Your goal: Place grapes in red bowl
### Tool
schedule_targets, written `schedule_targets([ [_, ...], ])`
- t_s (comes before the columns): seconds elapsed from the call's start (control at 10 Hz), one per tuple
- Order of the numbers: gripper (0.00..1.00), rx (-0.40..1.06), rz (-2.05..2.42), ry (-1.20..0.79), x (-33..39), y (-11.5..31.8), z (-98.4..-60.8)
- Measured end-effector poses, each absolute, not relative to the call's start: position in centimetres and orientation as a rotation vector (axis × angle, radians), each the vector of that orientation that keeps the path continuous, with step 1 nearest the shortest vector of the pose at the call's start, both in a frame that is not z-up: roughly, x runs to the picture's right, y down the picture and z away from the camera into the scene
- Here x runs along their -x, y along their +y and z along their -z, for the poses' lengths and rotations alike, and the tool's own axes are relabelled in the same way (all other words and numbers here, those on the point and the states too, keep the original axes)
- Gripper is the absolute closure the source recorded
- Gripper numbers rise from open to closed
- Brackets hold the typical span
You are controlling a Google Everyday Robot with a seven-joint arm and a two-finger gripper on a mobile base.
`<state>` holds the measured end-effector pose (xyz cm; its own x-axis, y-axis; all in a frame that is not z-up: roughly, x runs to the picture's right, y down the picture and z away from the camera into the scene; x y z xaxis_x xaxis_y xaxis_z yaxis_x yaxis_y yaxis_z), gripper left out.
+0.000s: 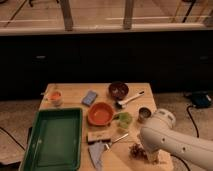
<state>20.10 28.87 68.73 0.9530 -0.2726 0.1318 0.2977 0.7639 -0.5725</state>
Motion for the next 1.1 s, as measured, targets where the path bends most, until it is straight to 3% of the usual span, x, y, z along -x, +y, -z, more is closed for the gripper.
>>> schedule_targets([
  [1.1,0.31,0.648,0.253,-0.053,-20.6,30.5,-71.5],
])
